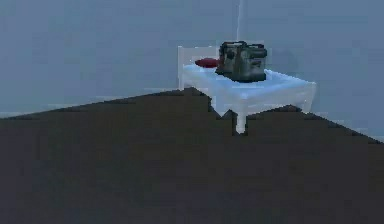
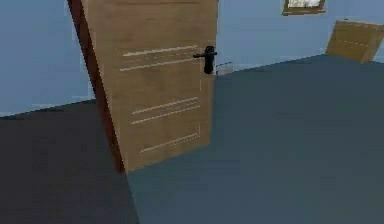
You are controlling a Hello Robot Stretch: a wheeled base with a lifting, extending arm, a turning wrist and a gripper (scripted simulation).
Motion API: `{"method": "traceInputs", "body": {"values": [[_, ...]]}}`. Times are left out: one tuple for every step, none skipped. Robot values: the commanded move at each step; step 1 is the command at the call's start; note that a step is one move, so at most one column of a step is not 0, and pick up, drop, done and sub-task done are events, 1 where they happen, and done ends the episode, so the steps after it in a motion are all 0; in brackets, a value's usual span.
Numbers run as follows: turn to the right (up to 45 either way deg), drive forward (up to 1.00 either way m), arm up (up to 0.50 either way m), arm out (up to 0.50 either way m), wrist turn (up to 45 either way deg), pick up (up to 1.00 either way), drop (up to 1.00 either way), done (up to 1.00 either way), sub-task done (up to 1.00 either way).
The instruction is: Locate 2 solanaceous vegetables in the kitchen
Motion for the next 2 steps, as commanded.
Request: {"method": "traceInputs", "body": {"values": [[45.0, 0.0, 0.0, 0.0, 0.0, 0.0, 0.0, 0.0, 0.0], [15.0, 0.0, 0.0, 0.0, 0.0, 0.0, 0.0, 0.0, 0.0]]}}
